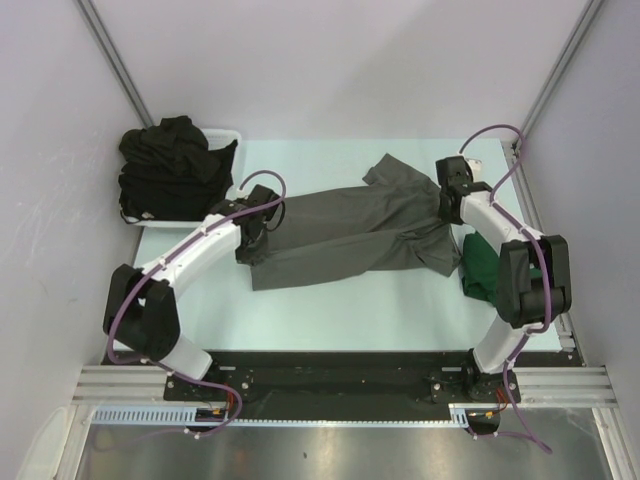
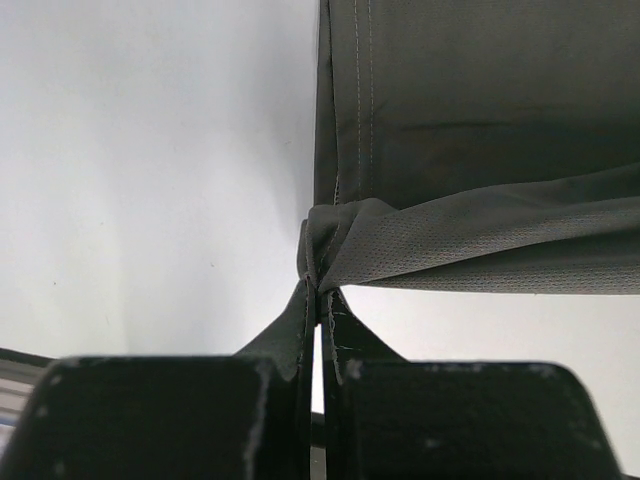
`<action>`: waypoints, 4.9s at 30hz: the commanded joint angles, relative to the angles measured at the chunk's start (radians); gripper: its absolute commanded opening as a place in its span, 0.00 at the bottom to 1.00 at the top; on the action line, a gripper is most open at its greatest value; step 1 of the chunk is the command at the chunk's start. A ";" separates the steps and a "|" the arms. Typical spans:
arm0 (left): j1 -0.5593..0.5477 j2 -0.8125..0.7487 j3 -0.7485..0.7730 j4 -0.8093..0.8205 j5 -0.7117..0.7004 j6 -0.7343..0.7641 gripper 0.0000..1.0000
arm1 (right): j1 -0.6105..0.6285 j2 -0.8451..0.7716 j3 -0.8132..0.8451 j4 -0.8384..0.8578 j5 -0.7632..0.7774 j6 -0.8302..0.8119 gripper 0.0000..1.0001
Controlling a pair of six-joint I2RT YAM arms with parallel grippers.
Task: Fold and stack the t-shirts
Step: Fold the flattened tshirt in 1/3 of the way
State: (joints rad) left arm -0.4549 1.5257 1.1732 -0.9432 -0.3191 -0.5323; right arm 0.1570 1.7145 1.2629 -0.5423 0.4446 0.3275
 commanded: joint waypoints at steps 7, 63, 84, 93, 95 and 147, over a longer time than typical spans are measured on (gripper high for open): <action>0.047 0.040 0.065 -0.002 -0.051 0.052 0.00 | -0.017 0.086 0.121 0.033 0.045 -0.042 0.00; 0.104 0.031 0.095 -0.023 -0.020 0.111 0.74 | 0.203 0.358 0.475 -0.059 -0.139 -0.024 0.86; 0.104 -0.010 0.088 -0.026 -0.005 0.133 0.73 | 0.274 0.412 0.506 -0.104 -0.172 0.021 0.81; 0.104 -0.015 0.079 -0.020 0.000 0.152 0.73 | 0.300 0.401 0.458 -0.099 -0.172 0.050 0.77; 0.104 -0.018 0.077 -0.022 0.000 0.155 0.73 | 0.303 0.402 0.454 -0.097 -0.173 0.050 0.76; 0.102 -0.029 0.060 -0.009 0.041 0.155 0.71 | 0.211 0.287 0.420 -0.111 -0.118 -0.021 0.00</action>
State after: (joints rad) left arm -0.3573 1.5238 1.2282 -0.9703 -0.2920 -0.3908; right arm 0.4000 2.0895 1.6840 -0.6441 0.2764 0.3351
